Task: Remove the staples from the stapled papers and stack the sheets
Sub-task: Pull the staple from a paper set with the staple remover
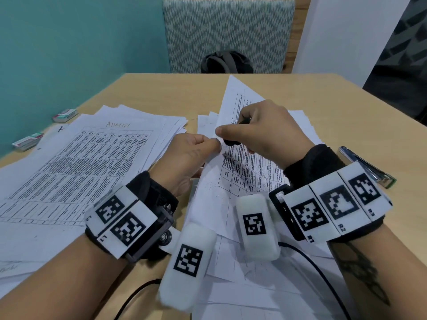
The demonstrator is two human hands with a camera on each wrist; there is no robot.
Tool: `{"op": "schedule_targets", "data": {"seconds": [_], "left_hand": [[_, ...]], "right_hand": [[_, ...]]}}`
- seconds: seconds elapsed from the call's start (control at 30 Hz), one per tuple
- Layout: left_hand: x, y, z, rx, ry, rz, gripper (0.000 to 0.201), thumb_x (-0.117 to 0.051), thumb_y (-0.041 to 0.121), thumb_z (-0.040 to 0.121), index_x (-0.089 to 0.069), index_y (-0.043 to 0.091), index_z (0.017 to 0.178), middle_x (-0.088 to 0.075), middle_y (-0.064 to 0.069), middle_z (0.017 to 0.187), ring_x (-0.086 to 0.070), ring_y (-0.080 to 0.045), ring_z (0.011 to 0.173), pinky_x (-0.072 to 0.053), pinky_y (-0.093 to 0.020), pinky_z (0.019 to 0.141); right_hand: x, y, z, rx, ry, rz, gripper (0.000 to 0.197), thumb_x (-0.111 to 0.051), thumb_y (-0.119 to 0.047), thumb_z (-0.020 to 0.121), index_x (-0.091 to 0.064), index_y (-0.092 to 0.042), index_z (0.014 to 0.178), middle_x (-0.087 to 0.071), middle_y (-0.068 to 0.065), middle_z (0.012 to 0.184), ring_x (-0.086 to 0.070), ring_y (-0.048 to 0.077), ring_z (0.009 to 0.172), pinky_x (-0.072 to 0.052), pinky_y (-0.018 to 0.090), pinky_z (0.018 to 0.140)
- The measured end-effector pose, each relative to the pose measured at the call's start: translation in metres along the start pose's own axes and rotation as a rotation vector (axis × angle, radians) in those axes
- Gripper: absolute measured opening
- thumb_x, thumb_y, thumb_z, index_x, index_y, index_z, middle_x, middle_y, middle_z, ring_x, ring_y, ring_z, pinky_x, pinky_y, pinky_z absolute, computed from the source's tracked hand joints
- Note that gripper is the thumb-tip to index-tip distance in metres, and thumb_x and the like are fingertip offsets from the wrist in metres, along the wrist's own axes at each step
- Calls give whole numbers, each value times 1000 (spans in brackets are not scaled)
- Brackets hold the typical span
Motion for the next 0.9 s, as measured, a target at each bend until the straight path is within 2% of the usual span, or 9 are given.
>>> {"op": "schedule_targets", "data": {"seconds": [0.1,0.2,0.33,0.4,0.5,0.6,0.67,0.8,0.9], "left_hand": [[2,-1,1,17,-28,-29,25,-57,6,85,-52,9,61,-52,-6,59,-45,-8,33,-32,-8,35],[1,-1,0,36,-88,-59,21,-62,10,85,-51,6,67,-56,0,50,-46,-4,30,-31,-7,33],[0,-2,3,37,-99,-61,26,-61,8,85,-46,7,65,-51,6,36,-42,-2,25,-26,-6,31],[1,-2,4,51,-102,-67,26,-60,7,86,-45,8,64,-53,2,43,-43,-3,27,-27,-6,32],[3,-5,8,106,-97,-112,26,-61,5,84,-46,10,64,-54,-7,63,-50,-14,45,-39,-19,49],[6,-10,12,159,-93,-114,26,-64,4,82,-47,11,63,-55,-12,71,-49,-21,61,-40,-30,63],[7,-12,13,175,-95,-101,26,-65,3,81,-46,11,64,-55,-13,72,-48,-22,63,-37,-31,64],[7,-16,14,216,-127,-39,22,-65,0,80,-49,9,67,-57,-14,73,-52,-24,62,-42,-33,62],[11,-15,17,283,-207,-16,15,-64,-4,77,-58,2,89,-64,-19,86,-60,-30,76,-50,-46,82]], "right_hand": [[7,7,3,-36,58,-6,39,-69,-34,75,-67,5,76,-68,16,69,-51,22,58,-39,29,56],[12,14,5,-104,38,-13,37,-69,-36,76,-68,1,71,-59,8,57,-51,22,58,-39,28,59],[11,24,8,-170,-47,4,48,-63,-51,79,-72,-5,88,-63,5,64,-55,18,62,-49,33,70],[15,27,10,-167,-24,39,53,-61,-53,80,-71,-3,93,-66,9,72,-54,18,61,-49,35,70],[23,29,13,-139,34,93,53,-59,-51,83,-70,0,90,-67,13,80,-51,15,55,-40,29,60],[27,24,14,-137,19,116,51,-61,-50,83,-64,0,87,-66,15,80,-51,17,59,-35,26,54],[29,16,17,-127,-9,141,51,-58,-50,85,-65,-1,96,-67,15,85,-53,18,66,-37,25,55],[20,12,20,-196,-163,268,39,-48,-52,91,-62,-16,81,-65,5,89,-59,14,64,-47,27,64],[5,28,18,-317,-326,226,39,-47,-55,90,-62,-20,87,-65,-2,90,-66,13,69,-51,34,74]]}}
Point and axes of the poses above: each hand's wrist, its own z-axis towards the middle knuckle, its own x-axis out of the back of the hand, y = z × x, the point moved 1 cm from there along z, towards the middle knuckle
